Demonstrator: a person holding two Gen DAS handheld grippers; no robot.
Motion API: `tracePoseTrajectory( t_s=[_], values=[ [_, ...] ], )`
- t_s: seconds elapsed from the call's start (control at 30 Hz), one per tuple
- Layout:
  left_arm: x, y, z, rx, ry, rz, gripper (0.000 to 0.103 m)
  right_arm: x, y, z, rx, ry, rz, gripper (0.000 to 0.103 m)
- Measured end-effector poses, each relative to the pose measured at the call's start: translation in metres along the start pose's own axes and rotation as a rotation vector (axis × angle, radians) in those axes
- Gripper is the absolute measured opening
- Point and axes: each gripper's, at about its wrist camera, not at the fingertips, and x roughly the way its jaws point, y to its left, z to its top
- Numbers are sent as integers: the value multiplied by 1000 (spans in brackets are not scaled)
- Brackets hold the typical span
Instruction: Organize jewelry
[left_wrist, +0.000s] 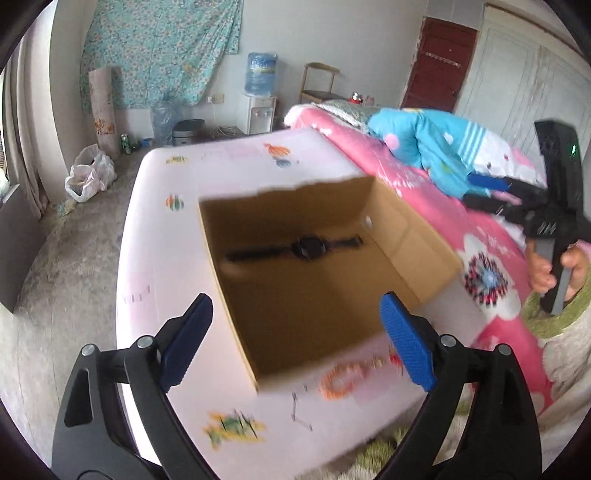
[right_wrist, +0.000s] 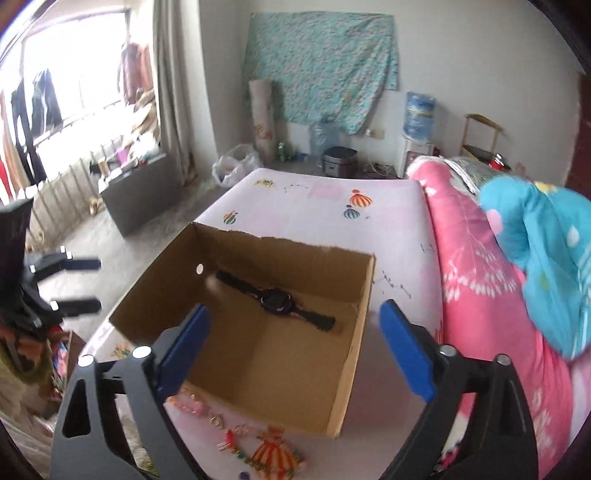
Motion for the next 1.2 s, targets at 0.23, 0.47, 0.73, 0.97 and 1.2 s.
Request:
tracePoseTrajectory(
  t_s=[0.23, 0.47, 0.73, 0.97, 1.2],
  values=[
    [13, -21, -81, -74, 100, -19, 90, -15, -3, -65, 153, 46, -191, 96],
    [57, -28, -122, -31, 195, 122, 90, -4, 11, -116, 169, 92, -368, 96],
    [85, -22, -141, -29, 277, 231, 90, 5, 15, -142, 140, 72, -456, 96],
    [84, -17, -148, -60, 248, 248, 95, 0, 4, -165, 170, 32, -416, 96],
    [87, -16, -148, -56, 268, 251, 96, 13, 7, -177, 178, 60, -345, 96]
  ],
)
